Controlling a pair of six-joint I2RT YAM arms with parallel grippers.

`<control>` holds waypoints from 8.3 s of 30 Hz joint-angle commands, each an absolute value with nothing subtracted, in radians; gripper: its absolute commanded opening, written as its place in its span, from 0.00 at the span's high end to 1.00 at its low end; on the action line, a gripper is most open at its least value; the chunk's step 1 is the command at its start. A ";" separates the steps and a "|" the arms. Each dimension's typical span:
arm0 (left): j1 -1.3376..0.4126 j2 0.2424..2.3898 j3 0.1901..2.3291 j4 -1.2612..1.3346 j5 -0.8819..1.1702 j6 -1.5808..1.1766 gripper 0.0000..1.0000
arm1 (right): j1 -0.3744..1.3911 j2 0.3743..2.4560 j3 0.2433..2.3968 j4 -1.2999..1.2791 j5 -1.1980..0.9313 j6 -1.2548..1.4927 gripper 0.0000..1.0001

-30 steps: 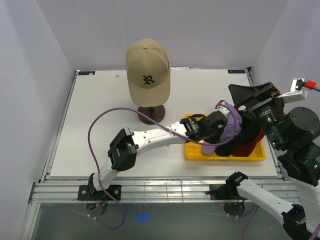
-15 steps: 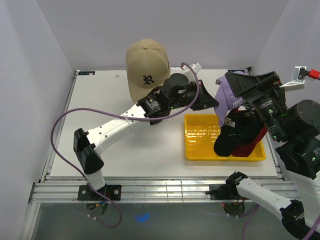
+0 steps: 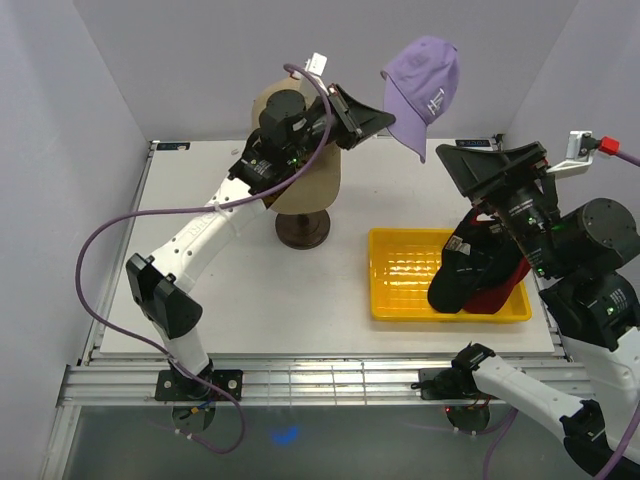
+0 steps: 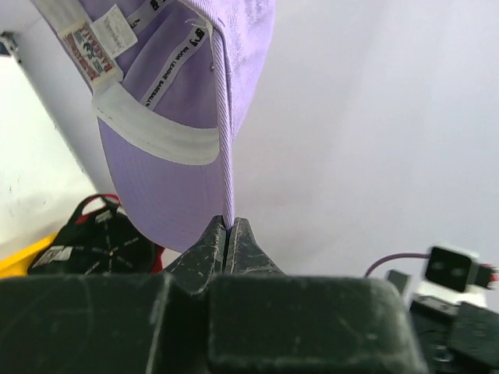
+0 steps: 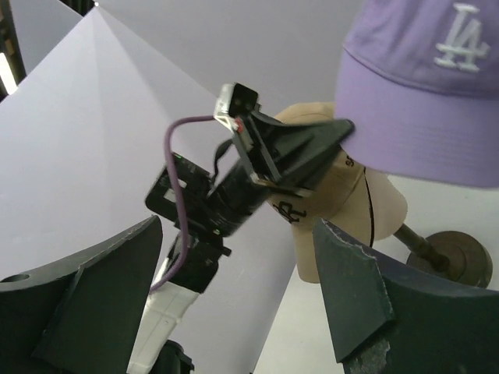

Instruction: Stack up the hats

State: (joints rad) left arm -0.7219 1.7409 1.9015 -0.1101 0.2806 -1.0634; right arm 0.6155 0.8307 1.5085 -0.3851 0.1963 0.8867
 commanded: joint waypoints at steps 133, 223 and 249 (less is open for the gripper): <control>-0.110 1.155 0.724 1.029 0.710 -1.951 1.00 | 0.557 1.324 1.177 0.362 -0.327 1.410 0.86; -0.066 1.077 0.698 0.356 0.770 -1.614 0.69 | 0.525 1.305 1.026 0.206 -0.250 1.351 0.88; -0.055 1.052 0.824 0.112 0.724 -1.434 0.55 | 0.525 1.266 1.017 0.140 -0.212 1.307 0.71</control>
State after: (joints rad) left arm -0.0616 1.0702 0.7574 0.1959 0.7578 -1.5032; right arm 0.5316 1.2751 1.0142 0.2611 -0.2604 1.3499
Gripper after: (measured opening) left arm 0.445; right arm 0.288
